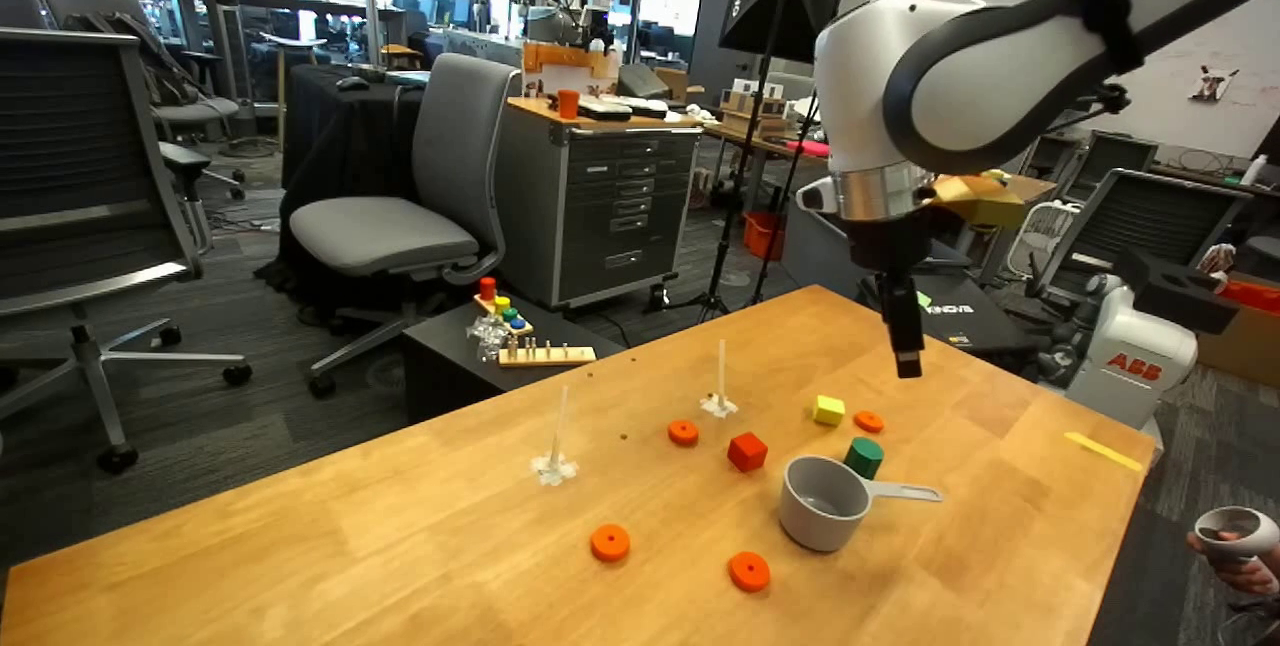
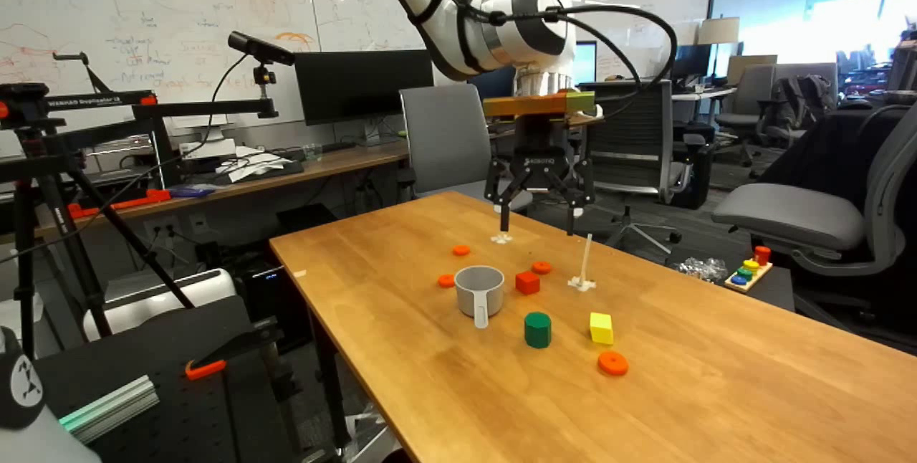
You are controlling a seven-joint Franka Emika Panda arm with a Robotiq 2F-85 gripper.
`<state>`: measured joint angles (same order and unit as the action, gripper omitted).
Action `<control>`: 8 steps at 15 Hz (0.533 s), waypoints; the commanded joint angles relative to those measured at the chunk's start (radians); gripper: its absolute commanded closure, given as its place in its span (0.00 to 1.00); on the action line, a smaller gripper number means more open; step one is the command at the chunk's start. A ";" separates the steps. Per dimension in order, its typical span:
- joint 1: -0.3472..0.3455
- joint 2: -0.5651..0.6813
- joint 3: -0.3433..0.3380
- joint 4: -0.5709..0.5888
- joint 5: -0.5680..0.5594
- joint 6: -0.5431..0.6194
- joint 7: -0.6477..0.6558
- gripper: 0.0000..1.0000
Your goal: Put the blocks in the gray pot one at a time
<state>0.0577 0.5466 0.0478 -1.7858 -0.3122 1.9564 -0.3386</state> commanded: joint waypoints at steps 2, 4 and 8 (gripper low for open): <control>0.030 0.139 -0.004 0.147 -0.060 -0.051 -0.020 0.00; 0.032 0.178 -0.008 0.179 -0.069 -0.052 -0.020 0.00; 0.028 0.225 -0.014 0.211 -0.079 -0.050 -0.015 0.00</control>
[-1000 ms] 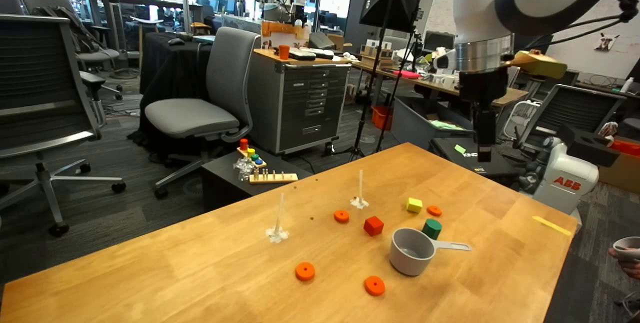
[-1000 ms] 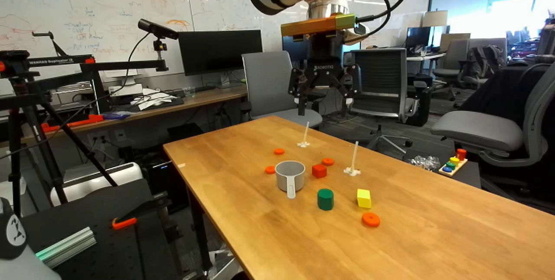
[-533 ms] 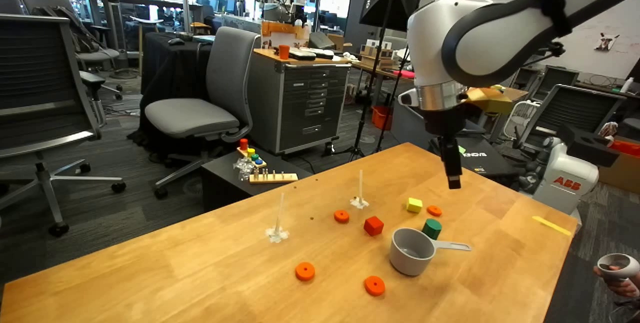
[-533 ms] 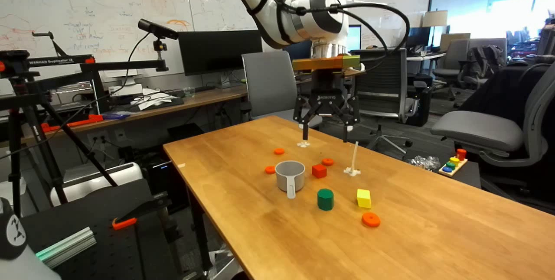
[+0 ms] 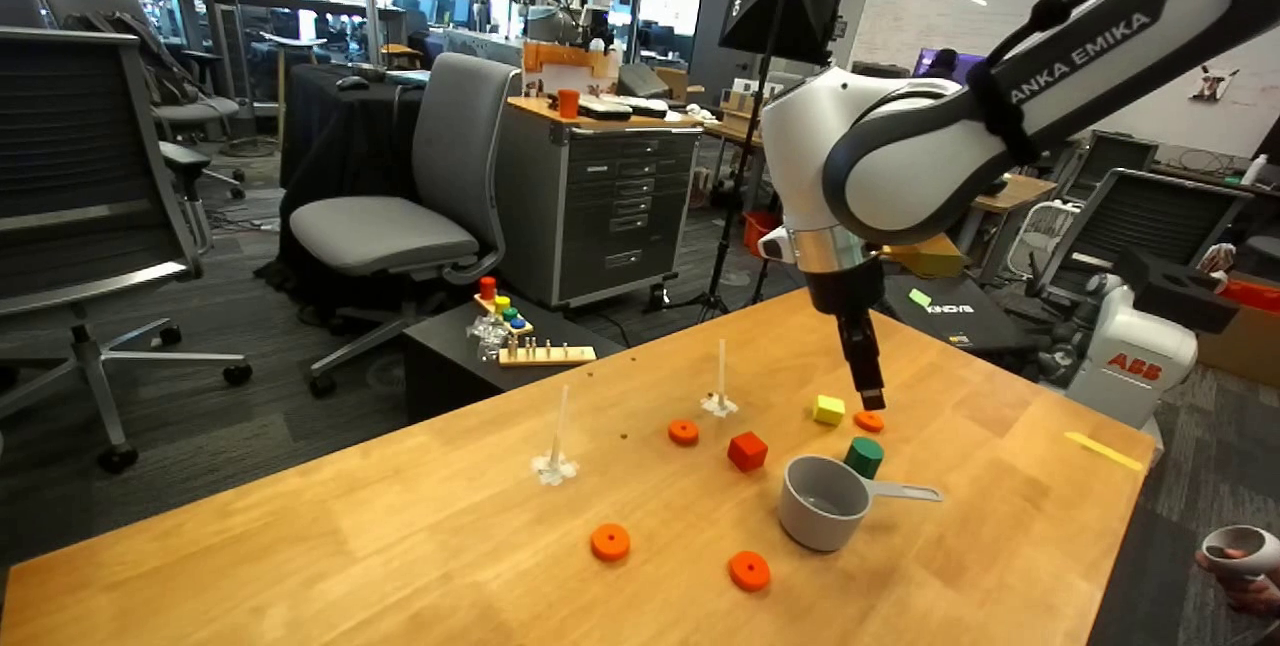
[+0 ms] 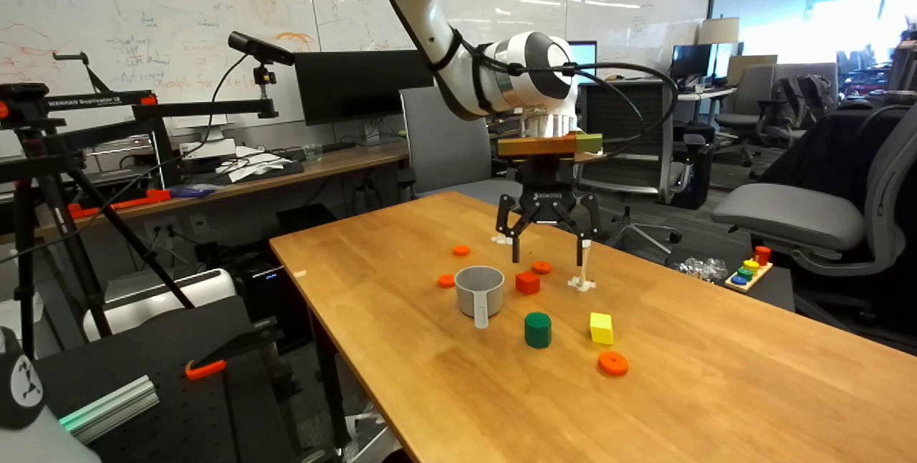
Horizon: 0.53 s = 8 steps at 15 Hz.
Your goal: Put the blocks in the gray pot one at a time
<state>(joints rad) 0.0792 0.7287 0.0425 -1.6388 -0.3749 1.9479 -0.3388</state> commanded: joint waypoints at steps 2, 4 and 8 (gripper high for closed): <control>0.004 0.047 -0.014 0.055 -0.020 -0.032 -0.011 0.00; 0.002 0.040 -0.018 0.037 -0.006 -0.017 0.020 0.00; -0.008 0.024 -0.016 0.011 0.032 0.004 0.088 0.00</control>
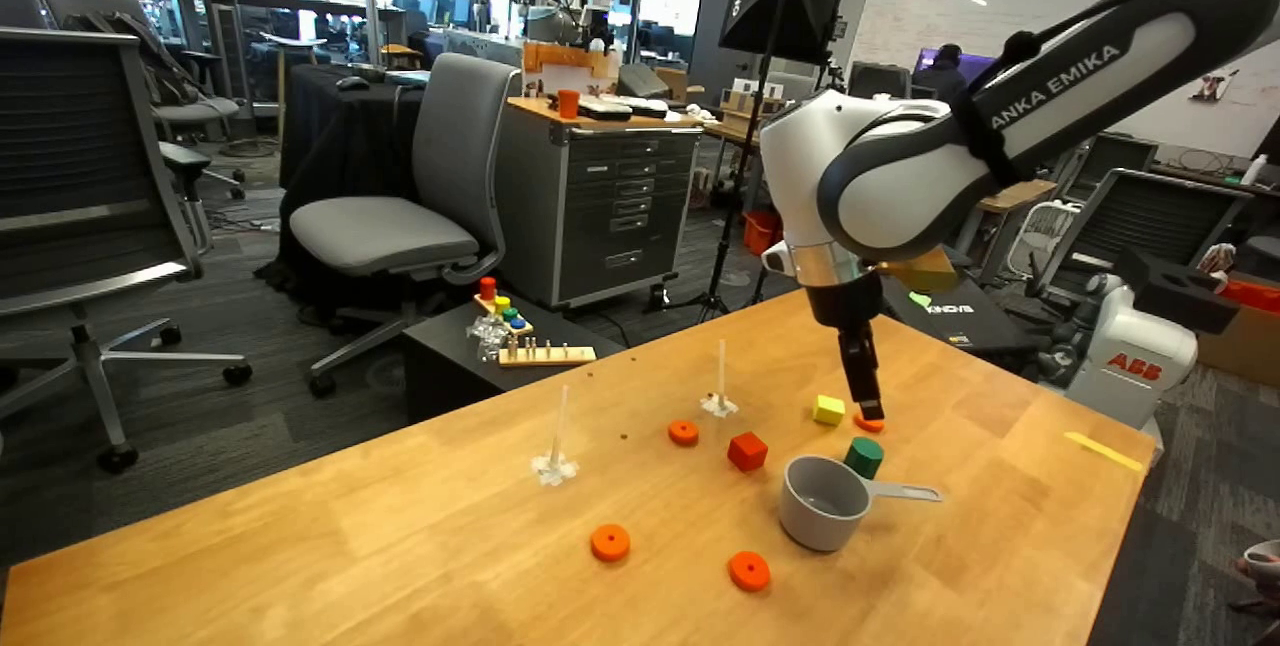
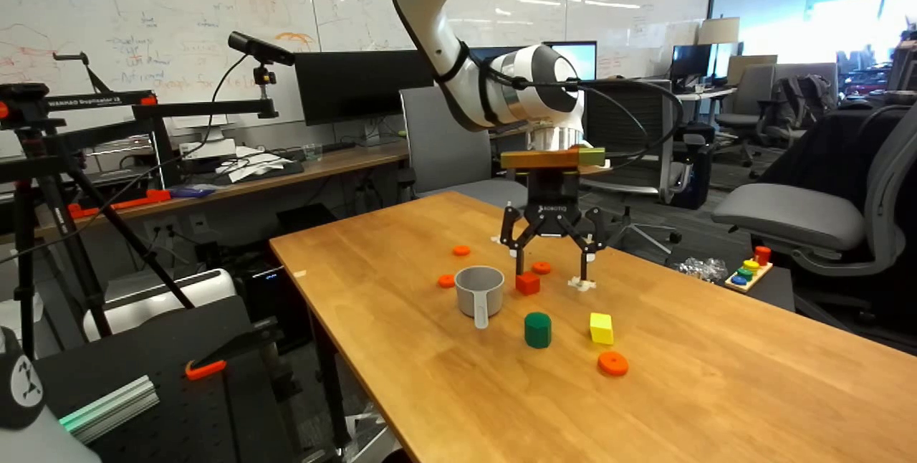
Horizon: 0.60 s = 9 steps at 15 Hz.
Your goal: Put the blocks in the gray pot one at a time
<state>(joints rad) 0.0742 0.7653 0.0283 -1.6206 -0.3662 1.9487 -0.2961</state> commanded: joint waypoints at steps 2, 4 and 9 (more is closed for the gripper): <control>-0.003 -0.019 -0.001 -0.024 0.040 -0.002 0.087 0.00; -0.010 -0.038 0.014 -0.037 0.103 -0.058 0.115 0.00; -0.002 -0.006 0.003 -0.009 0.087 -0.043 0.103 0.00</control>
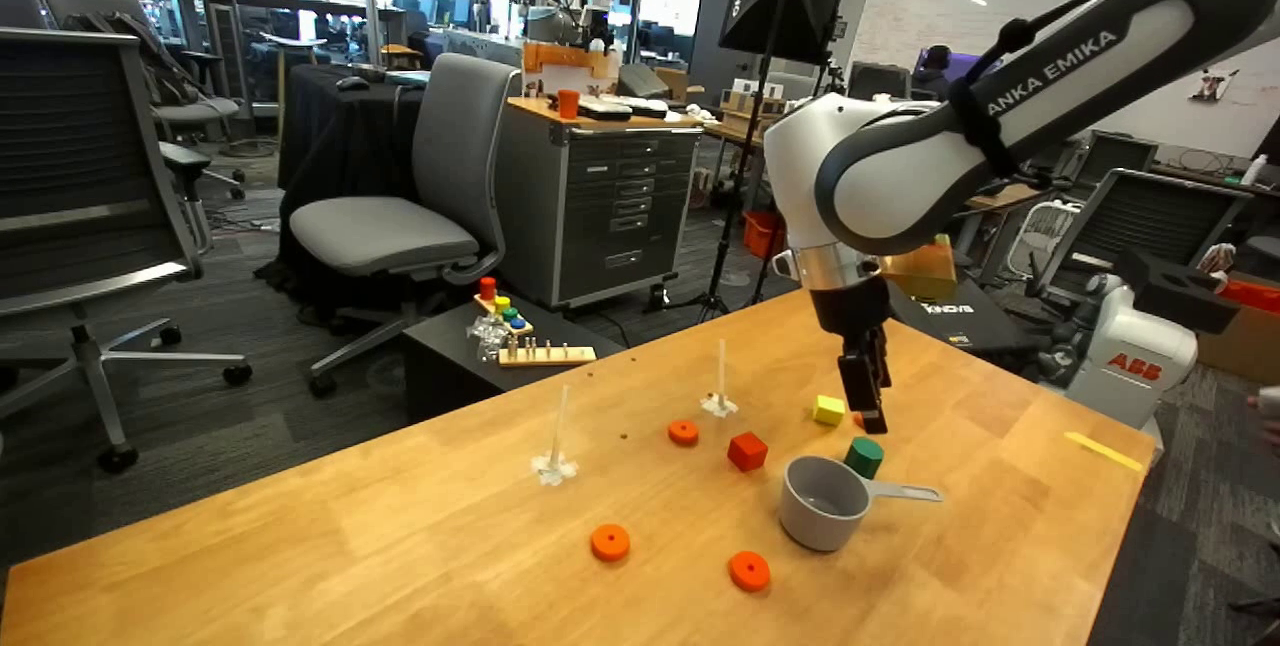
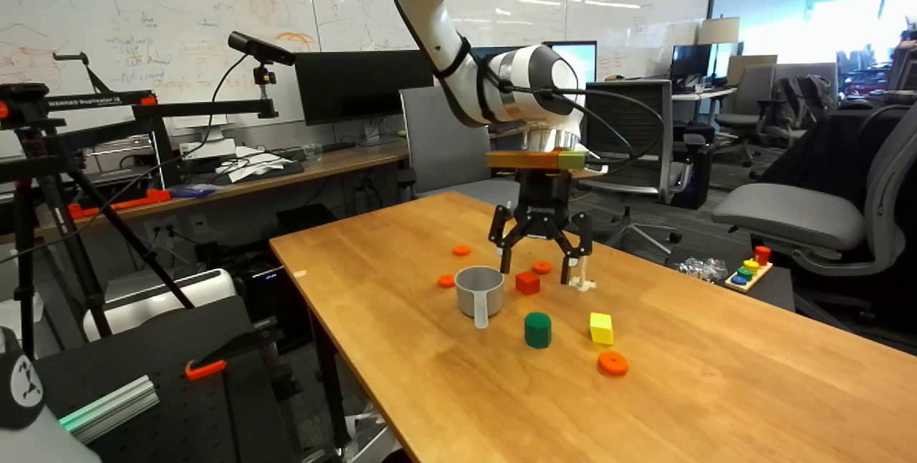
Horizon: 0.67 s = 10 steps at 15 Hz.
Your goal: Put the blocks in the gray pot one at a time
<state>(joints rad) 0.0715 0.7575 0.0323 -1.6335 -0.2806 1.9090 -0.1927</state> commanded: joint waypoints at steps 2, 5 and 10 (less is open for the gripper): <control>0.001 0.002 -0.001 0.004 0.002 -0.003 0.001 0.00; 0.001 0.008 -0.002 -0.005 -0.005 0.032 0.007 0.00; -0.016 0.063 -0.011 0.011 0.005 0.063 0.004 0.00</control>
<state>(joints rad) 0.0659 0.7926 0.0279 -1.6337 -0.2809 1.9481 -0.1907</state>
